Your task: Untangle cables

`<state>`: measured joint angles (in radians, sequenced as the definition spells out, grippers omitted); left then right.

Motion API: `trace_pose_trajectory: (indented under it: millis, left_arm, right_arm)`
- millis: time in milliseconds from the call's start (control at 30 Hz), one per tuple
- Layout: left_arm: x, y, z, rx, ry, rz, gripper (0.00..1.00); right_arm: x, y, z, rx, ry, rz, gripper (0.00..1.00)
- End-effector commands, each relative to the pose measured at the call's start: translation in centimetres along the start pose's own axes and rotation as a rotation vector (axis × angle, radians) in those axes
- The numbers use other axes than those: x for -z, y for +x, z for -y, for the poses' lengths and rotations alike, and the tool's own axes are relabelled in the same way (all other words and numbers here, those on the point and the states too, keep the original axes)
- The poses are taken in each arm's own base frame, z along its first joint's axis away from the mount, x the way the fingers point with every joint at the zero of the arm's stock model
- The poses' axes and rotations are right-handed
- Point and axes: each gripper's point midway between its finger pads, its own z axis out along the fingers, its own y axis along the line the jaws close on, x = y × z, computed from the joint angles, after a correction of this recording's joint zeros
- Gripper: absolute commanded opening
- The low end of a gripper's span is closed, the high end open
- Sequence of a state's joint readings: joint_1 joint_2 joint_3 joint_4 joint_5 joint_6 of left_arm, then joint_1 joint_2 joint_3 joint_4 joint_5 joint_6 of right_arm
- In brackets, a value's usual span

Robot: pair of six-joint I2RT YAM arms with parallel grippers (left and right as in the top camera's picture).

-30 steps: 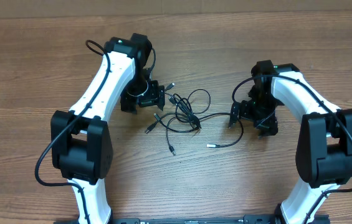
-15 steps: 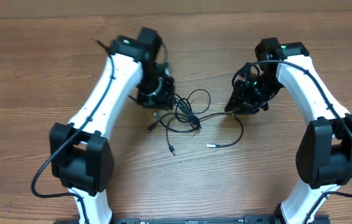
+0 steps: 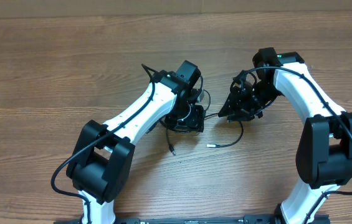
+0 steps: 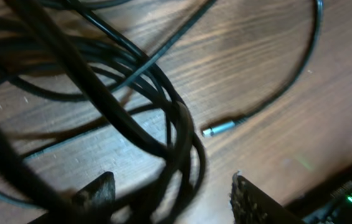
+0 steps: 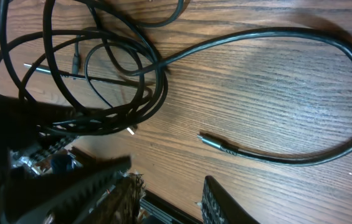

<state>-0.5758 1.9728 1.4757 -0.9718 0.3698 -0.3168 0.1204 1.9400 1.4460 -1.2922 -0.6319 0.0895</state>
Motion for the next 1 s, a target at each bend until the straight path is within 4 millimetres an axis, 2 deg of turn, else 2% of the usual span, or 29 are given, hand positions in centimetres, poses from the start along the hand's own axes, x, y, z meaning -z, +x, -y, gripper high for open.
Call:
trace_pose_trajectory:
  millis: [0, 133, 367, 467, 600, 667, 733, 767, 900, 967]
  left_arm:
    - [0.3, -1.0, -0.6, -0.006, -0.032, 0.055, 0.51]
    - [0.3, -1.4, -0.4, -0.013, -0.027, 0.073, 0.35]
    - [0.2, -2.1, -0.5, -0.023, -0.033, 0.104, 0.25]
    - [0.2, -2.2, -0.5, -0.026, -0.032, 0.11, 0.04]
    - [0.8, -2.3, -0.4, -0.094, -0.017, 0.113, 0.04]
    - [2.0, -2.4, 0.3, -0.143, 0.037, 0.117, 0.04]
    - [3.7, -2.7, 0.9, -0.168, 0.092, 0.129, 0.04]
    - [5.2, -3.2, 1.0, -0.153, 0.115, 0.147, 0.04]
    - [8.7, -3.8, 1.5, -0.108, 0.236, 0.159, 0.04]
    - [9.7, -3.9, 1.8, -0.092, 0.305, 0.157, 0.04]
  right_arm:
    - [0.0, 0.4, -0.5, 0.02, -0.019, 0.003, 0.31]
    - [0.0, 0.5, -0.5, 0.018, -0.021, 0.0, 0.32]
    - [0.0, 0.2, -0.5, 0.03, -0.022, 0.01, 0.36]
    - [0.0, 0.1, -0.5, 0.034, -0.024, 0.015, 0.36]
    - [0.0, 0.1, -1.0, 0.069, -0.05, 0.014, 0.37]
    - [0.2, 0.7, -2.8, 0.185, -0.156, -0.002, 0.43]
    - [0.6, 1.6, -4.6, 0.303, -0.271, -0.015, 0.56]
    - [1.0, 2.3, -5.6, 0.378, -0.343, -0.019, 0.63]
    - [1.1, 2.4, -6.1, 0.428, -0.376, -0.011, 0.66]
    - [1.0, 2.4, -6.3, 0.441, -0.375, -0.009, 0.66]
